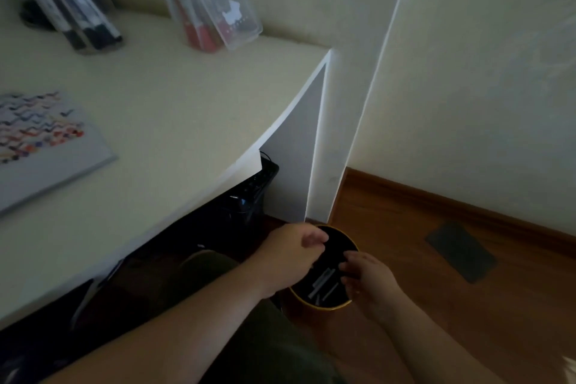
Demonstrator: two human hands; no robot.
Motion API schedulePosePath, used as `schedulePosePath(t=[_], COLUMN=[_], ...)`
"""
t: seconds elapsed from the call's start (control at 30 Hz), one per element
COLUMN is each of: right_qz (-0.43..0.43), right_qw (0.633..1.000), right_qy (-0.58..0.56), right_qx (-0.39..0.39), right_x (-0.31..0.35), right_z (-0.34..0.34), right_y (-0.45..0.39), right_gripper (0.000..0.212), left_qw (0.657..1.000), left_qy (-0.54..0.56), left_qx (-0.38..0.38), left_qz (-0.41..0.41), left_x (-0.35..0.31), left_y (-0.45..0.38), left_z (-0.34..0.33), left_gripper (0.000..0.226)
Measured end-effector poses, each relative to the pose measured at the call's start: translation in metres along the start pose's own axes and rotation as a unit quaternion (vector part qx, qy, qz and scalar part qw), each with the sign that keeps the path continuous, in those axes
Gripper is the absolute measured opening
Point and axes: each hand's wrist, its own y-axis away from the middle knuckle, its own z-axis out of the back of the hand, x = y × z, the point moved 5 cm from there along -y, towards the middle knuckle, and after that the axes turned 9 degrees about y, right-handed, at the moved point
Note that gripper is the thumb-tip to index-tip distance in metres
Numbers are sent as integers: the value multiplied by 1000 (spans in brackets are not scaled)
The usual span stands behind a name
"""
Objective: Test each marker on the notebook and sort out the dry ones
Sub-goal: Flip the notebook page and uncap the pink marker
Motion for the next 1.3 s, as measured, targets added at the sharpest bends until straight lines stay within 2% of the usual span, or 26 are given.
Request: schedulePosePath(t=[0.07, 0.17, 0.23, 0.3, 0.37, 0.47, 0.57, 0.67, 0.8, 0.87, 0.93, 1.03, 1.13, 1.23, 1.3], right_qz=[72, 218, 323, 432, 514, 590, 616, 619, 613, 607, 595, 586, 591, 606, 599], right_qw=[997, 971, 935, 881, 824, 754, 695, 632, 601, 559, 522, 511, 524, 558, 613], right_qy=[-17, 8, 41, 77, 100, 166, 282, 404, 484, 549, 602, 619, 607, 556, 478], right_qx=[32, 97, 139, 179, 216, 237, 240, 231, 171, 132, 107, 107, 89, 113, 193], right_x=[49, 132, 181, 219, 245, 269, 277, 278, 282, 277, 272, 271, 277, 283, 283], right_z=[-18, -58, -97, -145, -197, -285, -370, -440, -508, -535, -552, -563, -557, -532, -511], right_y=[27, 89, 137, 186, 223, 249, 253, 246, 222, 206, 197, 197, 197, 205, 213], right_gripper=[19, 14, 18, 28, 29, 26, 21, 12, 20, 29, 33, 18, 17, 20, 22], left_qw=[997, 977, 952, 931, 919, 905, 871, 856, 826, 809, 807, 815, 819, 822, 831], left_qy=[20, -30, -61, -77, -98, -177, -267, -238, -205, -220, -241, -252, -256, -239, -214], left_qx=[-1, -33, -91, -164, -241, -331, -402, -459, -525, -544, -539, -522, -514, -516, -507], left_qz=[-73, -209, -285, -318, -298, -200, -92, -15, -10, -22, -17, -2, -4, -32, -84], left_x=[-45, -121, -160, -178, -175, -131, -70, -29, 1, 7, 10, 9, 7, 7, 3], left_y=[30, 96, 144, 178, 195, 201, 199, 199, 191, 184, 179, 177, 178, 183, 186], left_z=[17, 61, 106, 156, 210, 295, 372, 426, 448, 447, 446, 450, 452, 453, 449], left_gripper=[22, 17, 15, 9, 9, 7, 8, 13, 23, 17, 14, 23, 26, 30, 36])
